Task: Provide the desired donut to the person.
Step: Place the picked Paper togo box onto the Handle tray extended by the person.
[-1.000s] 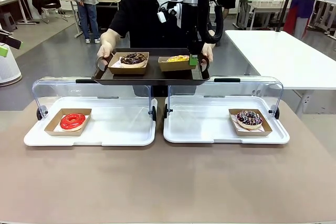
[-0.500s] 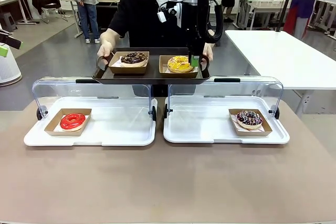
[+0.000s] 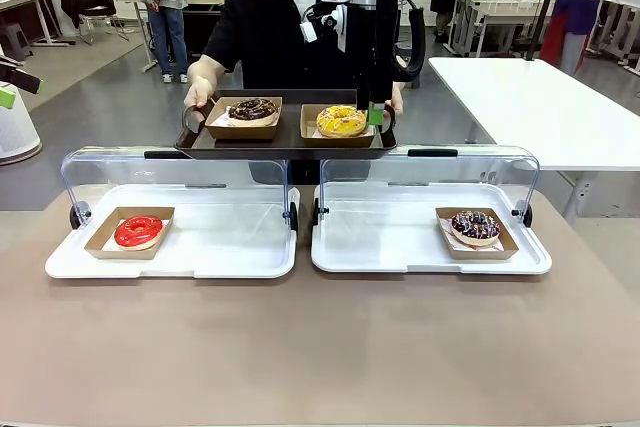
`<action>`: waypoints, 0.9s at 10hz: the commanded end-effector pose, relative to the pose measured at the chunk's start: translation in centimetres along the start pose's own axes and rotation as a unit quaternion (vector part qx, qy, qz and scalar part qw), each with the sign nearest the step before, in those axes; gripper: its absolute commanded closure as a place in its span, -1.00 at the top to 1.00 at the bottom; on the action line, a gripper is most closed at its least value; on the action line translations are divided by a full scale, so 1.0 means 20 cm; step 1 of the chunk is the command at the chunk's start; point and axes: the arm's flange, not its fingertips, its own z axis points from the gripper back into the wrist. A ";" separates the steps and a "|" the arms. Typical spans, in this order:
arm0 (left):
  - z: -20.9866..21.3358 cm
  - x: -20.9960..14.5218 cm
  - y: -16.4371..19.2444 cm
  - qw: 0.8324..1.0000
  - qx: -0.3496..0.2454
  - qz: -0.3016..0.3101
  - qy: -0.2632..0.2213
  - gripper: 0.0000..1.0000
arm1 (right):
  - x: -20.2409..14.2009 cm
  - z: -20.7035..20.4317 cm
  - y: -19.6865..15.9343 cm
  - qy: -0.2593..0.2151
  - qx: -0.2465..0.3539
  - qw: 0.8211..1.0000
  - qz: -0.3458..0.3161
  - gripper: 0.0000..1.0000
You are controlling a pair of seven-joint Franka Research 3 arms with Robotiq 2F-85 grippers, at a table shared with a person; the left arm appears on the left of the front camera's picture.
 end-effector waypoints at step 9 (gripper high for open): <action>0.00 0.00 -0.01 1.000 0.001 0.005 -0.001 1.00 | -0.48 0.33 0.38 -0.114 -0.030 0.993 -0.002 1.00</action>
